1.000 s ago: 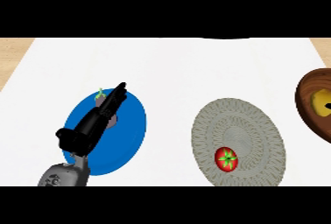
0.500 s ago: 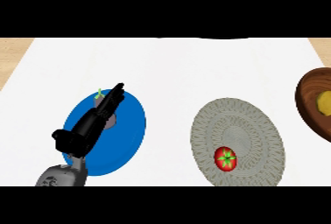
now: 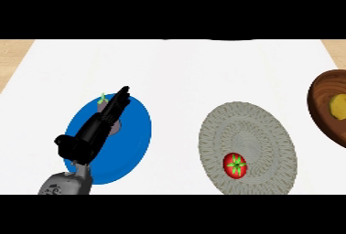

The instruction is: Pick the lemon from the placemat and place it in the bowl

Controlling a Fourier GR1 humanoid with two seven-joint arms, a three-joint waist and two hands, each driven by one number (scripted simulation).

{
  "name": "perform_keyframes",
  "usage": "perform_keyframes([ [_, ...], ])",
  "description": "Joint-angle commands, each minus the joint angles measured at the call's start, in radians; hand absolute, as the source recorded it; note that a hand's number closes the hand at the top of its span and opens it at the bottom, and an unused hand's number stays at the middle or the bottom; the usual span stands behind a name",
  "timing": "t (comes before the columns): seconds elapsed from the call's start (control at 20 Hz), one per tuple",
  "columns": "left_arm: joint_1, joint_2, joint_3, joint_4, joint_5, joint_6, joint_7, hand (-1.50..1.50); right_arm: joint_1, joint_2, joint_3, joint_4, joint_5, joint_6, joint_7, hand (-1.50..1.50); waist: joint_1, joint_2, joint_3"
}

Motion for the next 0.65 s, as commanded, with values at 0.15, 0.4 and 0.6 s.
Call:
perform_keyframes([
  [0.15,0.030,-0.005,-0.012,0.016,-0.015,-0.003,-0.040,0.00,0.125,-0.180,-0.164,0.159,-0.135,0.104,-0.147,-1.50,-0.005,0.001,0.002],
  [0.4,0.015,-0.019,-0.023,0.000,-0.023,0.009,-0.017,0.00,0.239,-0.227,-0.193,0.276,-0.153,0.167,-0.277,-1.50,0.005,0.004,0.005],
  [0.6,0.014,-0.006,-0.001,0.009,-0.001,-0.006,-0.021,0.00,0.332,-0.261,-0.212,0.312,-0.173,0.291,-0.353,-1.50,-0.006,0.004,0.007],
])
